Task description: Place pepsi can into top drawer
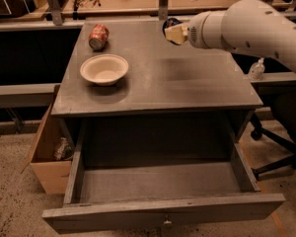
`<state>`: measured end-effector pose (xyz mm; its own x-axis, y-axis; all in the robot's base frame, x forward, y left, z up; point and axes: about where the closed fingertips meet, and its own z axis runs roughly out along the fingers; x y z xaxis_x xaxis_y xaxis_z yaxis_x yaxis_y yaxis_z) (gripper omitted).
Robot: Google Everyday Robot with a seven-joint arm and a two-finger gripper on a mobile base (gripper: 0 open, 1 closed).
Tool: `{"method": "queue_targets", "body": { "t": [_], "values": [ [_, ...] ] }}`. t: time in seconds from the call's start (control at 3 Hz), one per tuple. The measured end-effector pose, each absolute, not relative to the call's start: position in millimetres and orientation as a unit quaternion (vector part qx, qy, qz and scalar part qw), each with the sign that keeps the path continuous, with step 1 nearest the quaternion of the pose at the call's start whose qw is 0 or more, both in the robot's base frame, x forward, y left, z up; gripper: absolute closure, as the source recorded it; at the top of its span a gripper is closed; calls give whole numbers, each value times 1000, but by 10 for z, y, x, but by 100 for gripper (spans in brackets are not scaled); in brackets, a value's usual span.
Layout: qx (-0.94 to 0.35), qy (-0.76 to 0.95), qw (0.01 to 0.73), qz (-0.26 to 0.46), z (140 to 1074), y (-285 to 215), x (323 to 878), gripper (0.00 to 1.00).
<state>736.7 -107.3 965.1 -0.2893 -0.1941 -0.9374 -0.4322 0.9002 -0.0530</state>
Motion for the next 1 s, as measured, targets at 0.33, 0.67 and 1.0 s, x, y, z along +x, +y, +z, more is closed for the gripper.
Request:
{"method": "queue_targets", "body": {
  "t": [0.33,0.67,1.0],
  "values": [
    [-216,805,520,188,9308,-1000,7344,100],
    [-235,799,502,235,9252,-942,7068,100],
    [-235,799,502,234,9262,-938,7061,100]
  ]
}}
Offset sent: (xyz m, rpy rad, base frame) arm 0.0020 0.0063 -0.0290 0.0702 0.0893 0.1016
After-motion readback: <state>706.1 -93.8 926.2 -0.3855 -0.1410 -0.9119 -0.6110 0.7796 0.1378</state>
